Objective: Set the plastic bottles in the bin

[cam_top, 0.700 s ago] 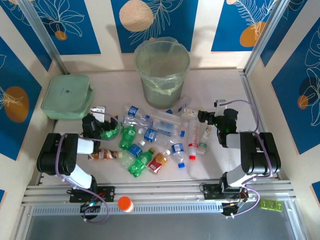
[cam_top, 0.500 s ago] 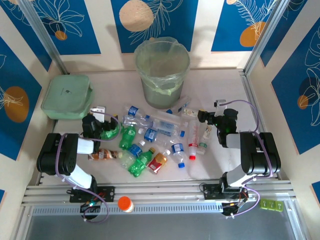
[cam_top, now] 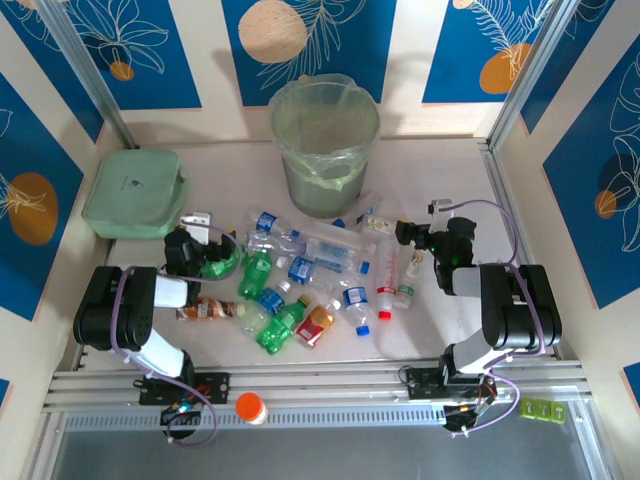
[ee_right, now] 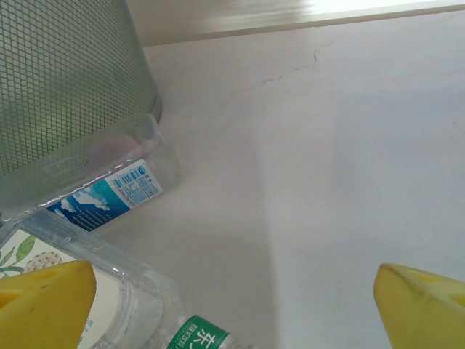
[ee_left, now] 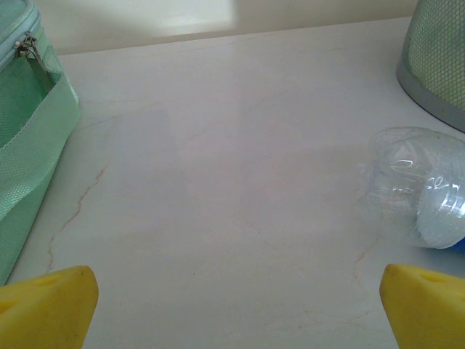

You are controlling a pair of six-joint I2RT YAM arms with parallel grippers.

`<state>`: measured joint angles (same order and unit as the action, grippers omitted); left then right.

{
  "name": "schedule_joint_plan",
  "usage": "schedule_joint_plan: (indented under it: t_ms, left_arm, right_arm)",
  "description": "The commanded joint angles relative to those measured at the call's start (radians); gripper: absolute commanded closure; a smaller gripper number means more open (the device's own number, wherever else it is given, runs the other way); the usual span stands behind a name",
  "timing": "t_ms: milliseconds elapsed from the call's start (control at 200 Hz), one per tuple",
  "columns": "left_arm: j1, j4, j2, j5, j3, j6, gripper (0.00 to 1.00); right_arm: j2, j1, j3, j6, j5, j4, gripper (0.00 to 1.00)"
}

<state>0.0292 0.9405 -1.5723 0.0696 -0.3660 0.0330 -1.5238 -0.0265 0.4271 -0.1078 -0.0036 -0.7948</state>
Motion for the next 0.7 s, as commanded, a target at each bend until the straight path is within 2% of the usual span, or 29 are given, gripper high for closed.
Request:
schedule_joint_plan:
  t_ms: [0,395,530,600,695]
  left_arm:
    - [0.006,-0.016,0.008,-0.013,-0.016,0.010,0.01]
    - [0.006,-0.019,0.018,-0.022,-0.015,0.009,0.01]
    - [0.006,-0.183,0.146,-0.093,-0.048,-0.017,0.01]
    - [0.006,-0.266,0.215,-0.167,-0.066,-0.037,0.01]
    - [0.011,-0.245,0.301,-0.235,-0.056,-0.056,0.01]
  right_arm:
    - [0.001,-0.001,-0.001,0.013,-0.007,0.003,0.01]
    - [0.008,-0.004,-0.008,0.007,-0.016,-0.009,0.01]
    - [0.148,0.012,0.097,0.014,0.022,0.278,0.01]
    - [0.217,0.027,0.136,0.004,0.059,0.363,0.01]
    - [0.331,0.096,0.149,0.034,0.130,0.419,0.01]
